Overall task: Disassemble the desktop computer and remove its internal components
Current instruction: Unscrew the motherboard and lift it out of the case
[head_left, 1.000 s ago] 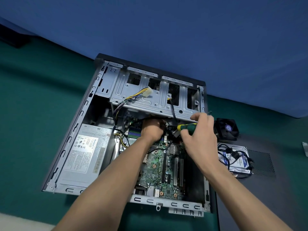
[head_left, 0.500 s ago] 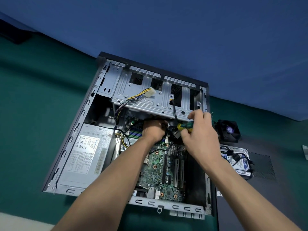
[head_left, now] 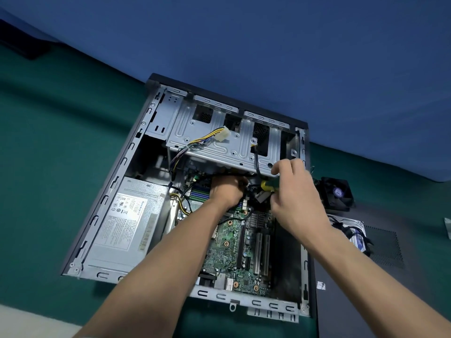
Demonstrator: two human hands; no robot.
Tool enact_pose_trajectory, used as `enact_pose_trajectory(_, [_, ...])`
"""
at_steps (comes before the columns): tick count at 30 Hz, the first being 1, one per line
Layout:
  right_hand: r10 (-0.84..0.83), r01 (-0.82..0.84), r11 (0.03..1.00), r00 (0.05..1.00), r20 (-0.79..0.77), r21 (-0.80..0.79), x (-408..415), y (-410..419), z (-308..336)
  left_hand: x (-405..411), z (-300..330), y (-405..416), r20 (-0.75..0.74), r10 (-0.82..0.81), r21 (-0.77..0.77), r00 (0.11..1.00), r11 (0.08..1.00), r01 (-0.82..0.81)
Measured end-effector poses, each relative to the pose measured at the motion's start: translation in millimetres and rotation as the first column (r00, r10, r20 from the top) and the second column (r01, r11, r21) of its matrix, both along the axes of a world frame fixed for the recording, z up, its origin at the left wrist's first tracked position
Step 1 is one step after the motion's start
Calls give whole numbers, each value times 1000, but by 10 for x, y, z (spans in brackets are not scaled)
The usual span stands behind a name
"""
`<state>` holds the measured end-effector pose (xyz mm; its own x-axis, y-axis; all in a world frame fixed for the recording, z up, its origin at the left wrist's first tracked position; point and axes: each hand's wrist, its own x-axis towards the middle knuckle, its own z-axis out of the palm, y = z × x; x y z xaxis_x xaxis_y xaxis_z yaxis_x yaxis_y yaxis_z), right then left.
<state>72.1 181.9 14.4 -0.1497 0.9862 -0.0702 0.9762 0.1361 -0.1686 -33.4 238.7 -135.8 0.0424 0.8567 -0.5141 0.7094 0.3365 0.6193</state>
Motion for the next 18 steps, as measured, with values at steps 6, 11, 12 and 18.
enact_pose_trajectory(6, [27, -26, 1000, 997, 72, -16, -32, -1, 43, 7, -103, 14, -51, -103, 86, 993, 991, 107])
enact_pose_trajectory(11, [27, -26, 1000, 999, 24, -13, 43, -44, 18, -14, -138, 49, -94, -193, 162, 977, 965, 206])
enact_pose_trajectory(12, [13, -12, 1000, 1000, 8, -14, 64, -51, 22, -11, -160, 61, -99, -210, 164, 973, 961, 224])
enact_pose_trajectory(18, [-37, 38, 998, 999, -12, 41, 180, -108, 61, -43, -220, 105, -111, -290, 249, 951, 918, 309])
